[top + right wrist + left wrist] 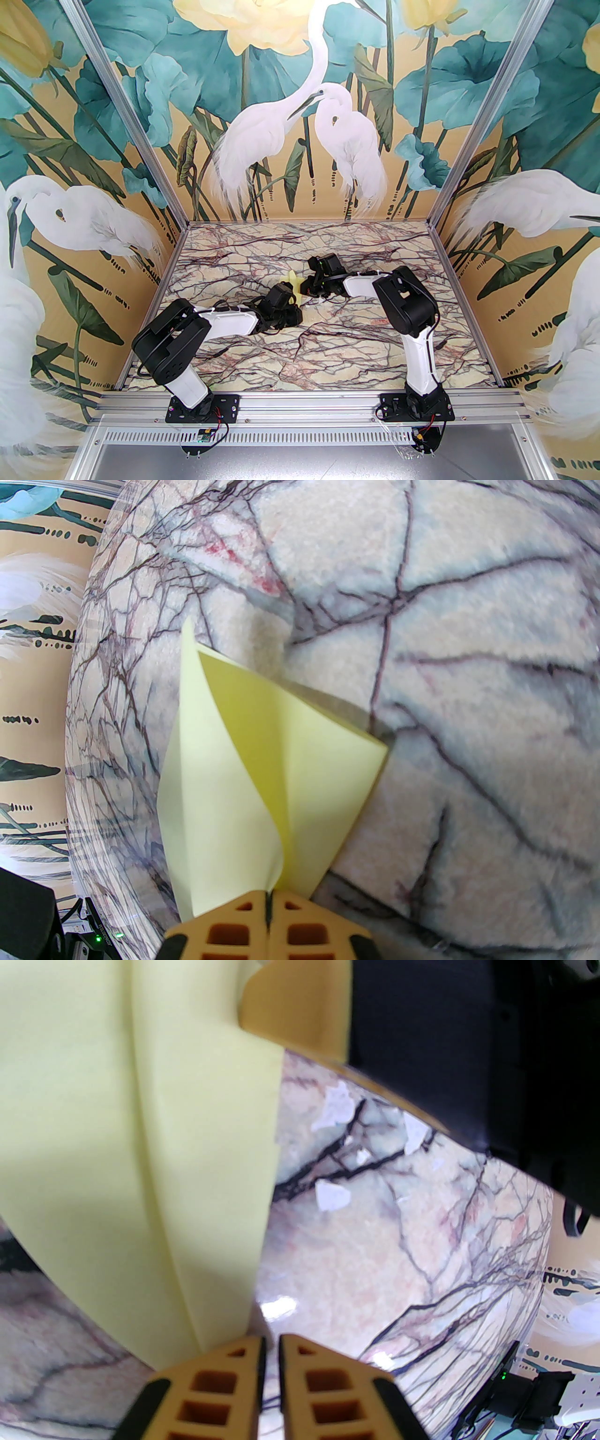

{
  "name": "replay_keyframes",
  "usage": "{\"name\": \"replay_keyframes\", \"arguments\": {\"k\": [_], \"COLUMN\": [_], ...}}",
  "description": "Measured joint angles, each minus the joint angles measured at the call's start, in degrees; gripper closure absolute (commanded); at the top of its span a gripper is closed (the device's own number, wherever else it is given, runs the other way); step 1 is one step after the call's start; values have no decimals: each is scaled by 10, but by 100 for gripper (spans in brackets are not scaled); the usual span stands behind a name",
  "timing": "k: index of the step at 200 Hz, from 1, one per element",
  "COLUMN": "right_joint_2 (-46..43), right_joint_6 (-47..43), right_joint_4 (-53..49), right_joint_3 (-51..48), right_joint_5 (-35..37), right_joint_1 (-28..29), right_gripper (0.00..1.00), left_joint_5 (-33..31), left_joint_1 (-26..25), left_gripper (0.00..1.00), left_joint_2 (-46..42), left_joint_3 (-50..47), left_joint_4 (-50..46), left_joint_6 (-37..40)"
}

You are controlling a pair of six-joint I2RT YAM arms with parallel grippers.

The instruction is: Fold a paper plane with a square sheet of paper (fold left side to right side)

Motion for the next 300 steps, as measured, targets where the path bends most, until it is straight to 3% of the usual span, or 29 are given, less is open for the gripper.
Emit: {"name": "replay_keyframes", "arguments": {"k": [66,197,256,300], "right_joint_2": [0,0,0,0], "right_joint_6": [0,0,0,0], "right_joint_4": [0,0,0,0], "right_joint_3": [0,0,0,0], "right_joint_5": [0,0,0,0], "right_joint_1": [0,0,0,0], "right_gripper": [100,100,100,100], "left_joint_5": [3,16,35,46], "left_joint_1": [0,0,35,40], "left_gripper": [84,84,84,84], "left_joint_2": [-63,-34,-71,-18], "left_joint_3": [-11,-30,-10,34], "left_joint_4": [-16,-6,-12,-2], "left_joint_6": [-4,-12,-15,-14]}}
